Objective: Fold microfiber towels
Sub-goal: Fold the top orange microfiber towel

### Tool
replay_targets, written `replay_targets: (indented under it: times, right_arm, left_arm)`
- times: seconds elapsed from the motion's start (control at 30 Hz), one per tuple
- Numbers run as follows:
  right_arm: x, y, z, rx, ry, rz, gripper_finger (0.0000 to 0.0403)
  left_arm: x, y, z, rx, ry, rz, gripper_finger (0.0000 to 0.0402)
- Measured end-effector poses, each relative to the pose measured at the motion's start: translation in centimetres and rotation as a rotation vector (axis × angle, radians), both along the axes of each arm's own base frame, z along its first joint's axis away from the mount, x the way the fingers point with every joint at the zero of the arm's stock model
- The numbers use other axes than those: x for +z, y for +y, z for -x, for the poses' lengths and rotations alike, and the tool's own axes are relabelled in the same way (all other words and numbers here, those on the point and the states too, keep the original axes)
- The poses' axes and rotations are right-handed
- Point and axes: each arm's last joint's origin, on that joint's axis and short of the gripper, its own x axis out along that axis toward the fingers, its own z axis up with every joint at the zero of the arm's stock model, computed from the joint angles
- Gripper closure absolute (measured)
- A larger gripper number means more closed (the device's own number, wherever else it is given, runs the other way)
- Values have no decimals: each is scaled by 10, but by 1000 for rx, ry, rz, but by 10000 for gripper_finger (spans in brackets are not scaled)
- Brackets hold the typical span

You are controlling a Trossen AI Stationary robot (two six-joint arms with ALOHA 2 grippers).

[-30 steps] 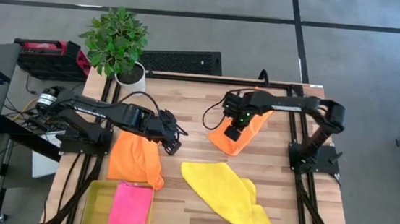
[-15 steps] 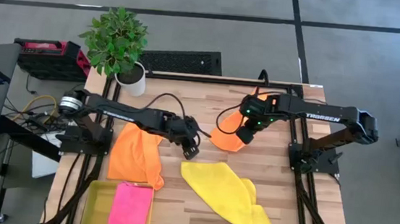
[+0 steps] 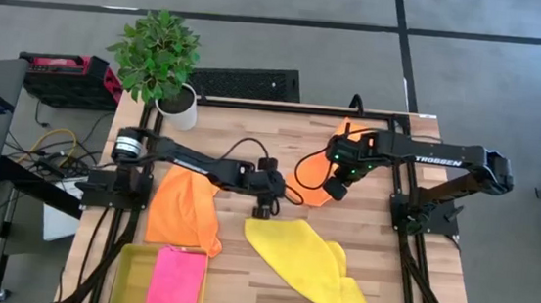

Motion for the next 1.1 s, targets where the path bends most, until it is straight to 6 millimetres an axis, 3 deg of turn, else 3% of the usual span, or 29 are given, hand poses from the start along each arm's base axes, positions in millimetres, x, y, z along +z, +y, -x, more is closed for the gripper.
replay_targets:
  times: [0.47,0.87,1.1]
  right_arm:
    - [6,2,7,1,-12,22,398]
    - [6,2,7,-6,-15,17,398]
    - [6,2,6,-6,-18,18,396]
  left_arm:
    - [-41,14,-19,14,-11,-59,265]
    - [-42,27,-20,61,-6,-105,265]
    - [-42,46,-17,112,-15,17,265]
